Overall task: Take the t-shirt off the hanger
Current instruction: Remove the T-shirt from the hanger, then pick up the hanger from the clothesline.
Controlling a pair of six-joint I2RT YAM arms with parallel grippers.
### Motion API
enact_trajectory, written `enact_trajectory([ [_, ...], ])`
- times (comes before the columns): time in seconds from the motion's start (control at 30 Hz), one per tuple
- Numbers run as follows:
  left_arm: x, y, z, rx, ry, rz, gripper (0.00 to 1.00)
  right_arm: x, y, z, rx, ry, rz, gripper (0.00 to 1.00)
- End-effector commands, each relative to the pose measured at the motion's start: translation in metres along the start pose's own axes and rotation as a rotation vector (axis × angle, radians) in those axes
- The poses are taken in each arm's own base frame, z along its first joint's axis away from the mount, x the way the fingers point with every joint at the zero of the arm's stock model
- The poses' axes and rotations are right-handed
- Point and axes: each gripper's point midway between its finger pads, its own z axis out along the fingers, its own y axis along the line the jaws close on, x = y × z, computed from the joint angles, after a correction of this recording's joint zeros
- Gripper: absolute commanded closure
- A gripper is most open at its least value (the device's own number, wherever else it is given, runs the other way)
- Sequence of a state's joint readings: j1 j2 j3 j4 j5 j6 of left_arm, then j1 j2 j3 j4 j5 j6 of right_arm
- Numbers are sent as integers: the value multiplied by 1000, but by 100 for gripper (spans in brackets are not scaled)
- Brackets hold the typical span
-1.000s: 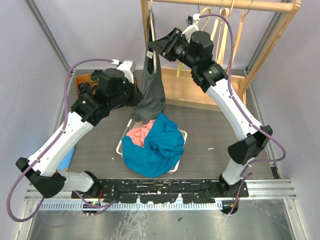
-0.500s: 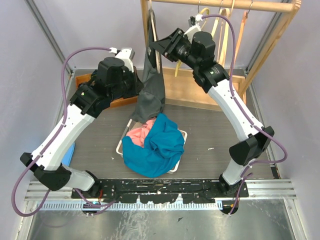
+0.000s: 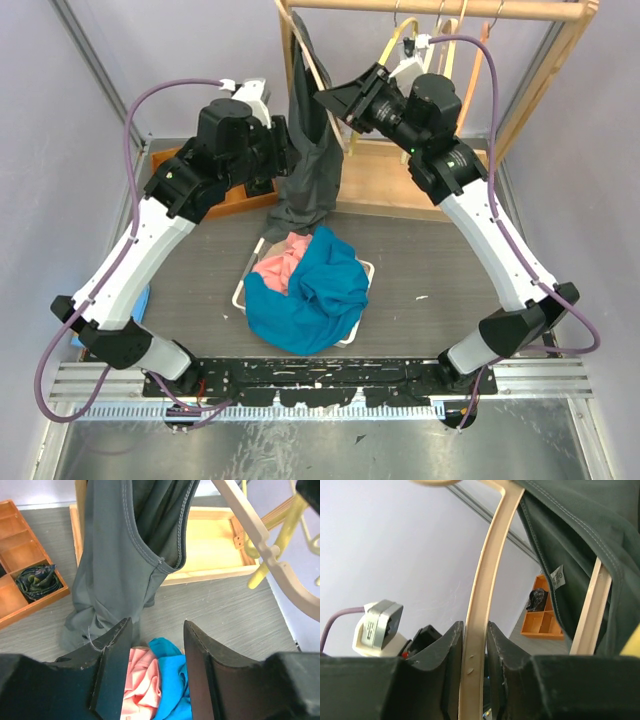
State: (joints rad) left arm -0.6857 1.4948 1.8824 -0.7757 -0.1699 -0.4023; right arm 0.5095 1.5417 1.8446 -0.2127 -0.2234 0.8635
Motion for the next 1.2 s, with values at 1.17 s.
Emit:
enact_trajectory([
  [1.17,-96,-19,-38,98,-324,-80,43,-33,77,-109,-164,-161,46,76],
])
